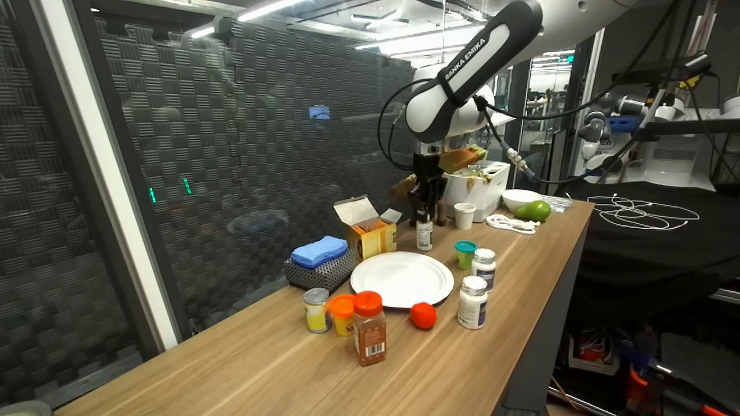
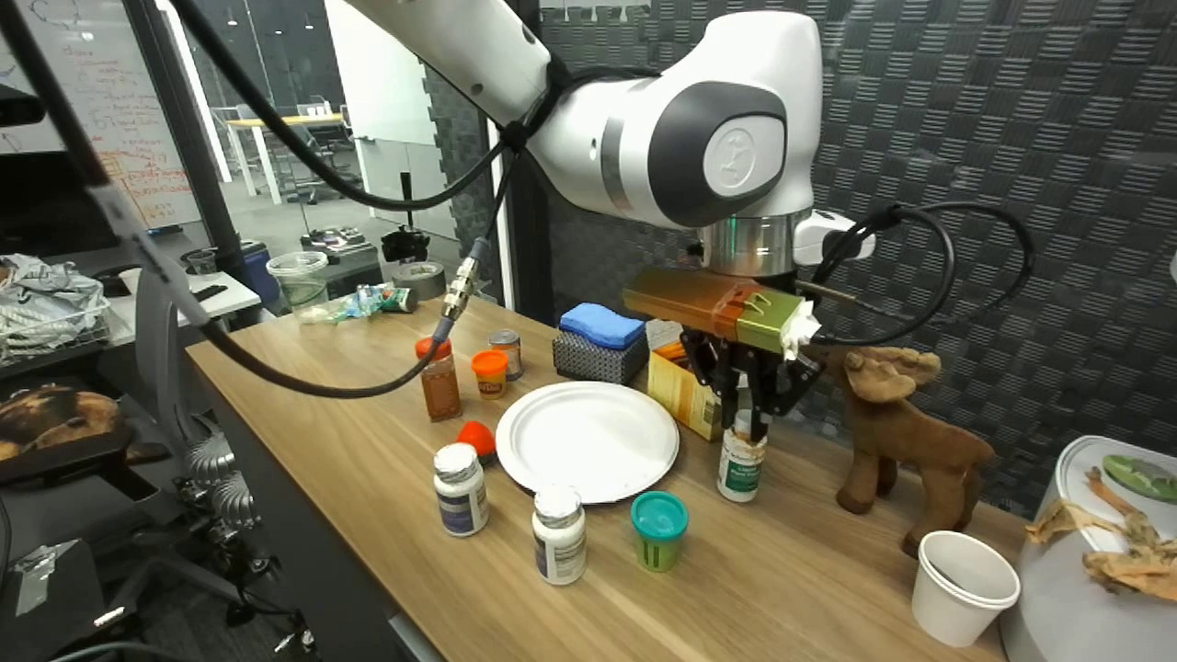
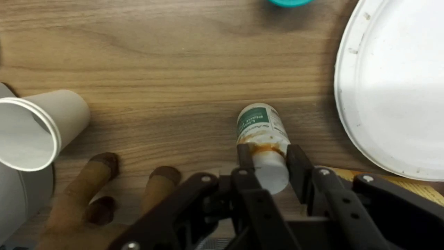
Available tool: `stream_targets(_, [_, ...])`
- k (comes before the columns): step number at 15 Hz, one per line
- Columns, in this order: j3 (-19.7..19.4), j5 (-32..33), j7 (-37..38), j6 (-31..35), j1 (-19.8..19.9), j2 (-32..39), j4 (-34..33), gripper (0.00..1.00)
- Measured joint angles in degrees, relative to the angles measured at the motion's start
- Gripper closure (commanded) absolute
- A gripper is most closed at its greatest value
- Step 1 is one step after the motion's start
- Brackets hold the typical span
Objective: Put the bottles and the red plushy on the table onto the plate
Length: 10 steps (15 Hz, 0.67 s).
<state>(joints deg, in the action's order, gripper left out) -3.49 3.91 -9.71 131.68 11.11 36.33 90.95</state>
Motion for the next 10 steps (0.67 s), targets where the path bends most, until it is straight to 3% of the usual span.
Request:
stream_targets(4, [-0.54, 2.59, 2.40, -2.21, -2.85, -3.90, 1.82, 0.84])
stream_targets(10, [0.26, 4.51, 5.16, -3.96, -8.14, -15.24, 10.15, 0.85])
